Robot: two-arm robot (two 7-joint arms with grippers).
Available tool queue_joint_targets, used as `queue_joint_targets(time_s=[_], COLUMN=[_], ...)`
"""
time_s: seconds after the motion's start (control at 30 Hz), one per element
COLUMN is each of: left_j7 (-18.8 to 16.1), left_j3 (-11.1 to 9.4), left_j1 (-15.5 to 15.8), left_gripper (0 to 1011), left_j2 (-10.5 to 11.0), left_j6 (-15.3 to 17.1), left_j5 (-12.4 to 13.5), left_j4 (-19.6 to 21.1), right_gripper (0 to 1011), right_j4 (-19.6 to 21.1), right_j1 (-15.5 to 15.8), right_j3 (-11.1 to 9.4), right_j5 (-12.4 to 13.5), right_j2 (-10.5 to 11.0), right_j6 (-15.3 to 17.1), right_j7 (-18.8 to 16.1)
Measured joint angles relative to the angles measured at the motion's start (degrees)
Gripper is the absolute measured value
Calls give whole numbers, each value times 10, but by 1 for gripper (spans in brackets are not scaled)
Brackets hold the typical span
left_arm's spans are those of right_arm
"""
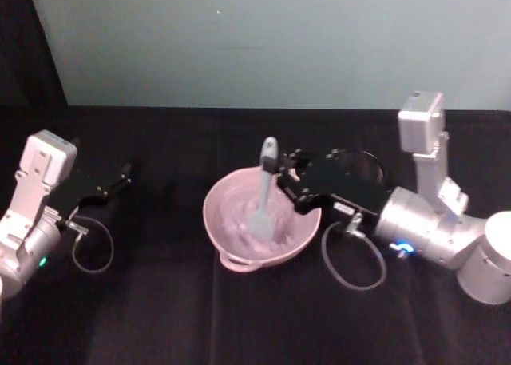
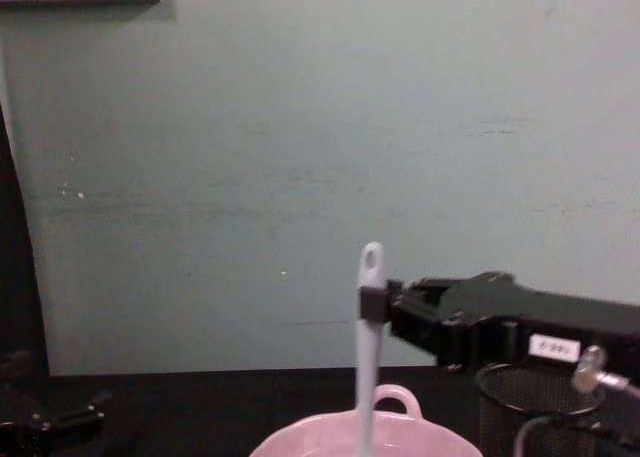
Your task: Use the one hand to pick up the spoon and stir the clear water in the bowl.
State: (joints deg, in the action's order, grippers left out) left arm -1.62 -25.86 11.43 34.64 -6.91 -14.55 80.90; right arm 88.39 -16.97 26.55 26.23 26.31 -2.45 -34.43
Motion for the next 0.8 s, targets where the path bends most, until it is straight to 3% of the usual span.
queue_joint_targets(time_s=[0.23,0.4,0.67,0.8], left_j7=[0,0,0,0], left_j3=[0,0,0,0], left_j1=[0,0,0,0], left_gripper=[1011,1011,1011,1011], left_j2=[0,0,0,0], left_j6=[0,0,0,0], left_j5=[0,0,0,0], left_j4=[0,0,0,0], right_gripper=[114,114,114,114], right_j4=[-30,-70,-116,-118], right_j1=[-22,-44,-61,-61], right_j3=[31,38,25,12], right_j5=[11,-1,-42,-58], right_j2=[-33,-58,-81,-75], right_j6=[12,-14,-51,-52], right_j7=[-4,11,60,74])
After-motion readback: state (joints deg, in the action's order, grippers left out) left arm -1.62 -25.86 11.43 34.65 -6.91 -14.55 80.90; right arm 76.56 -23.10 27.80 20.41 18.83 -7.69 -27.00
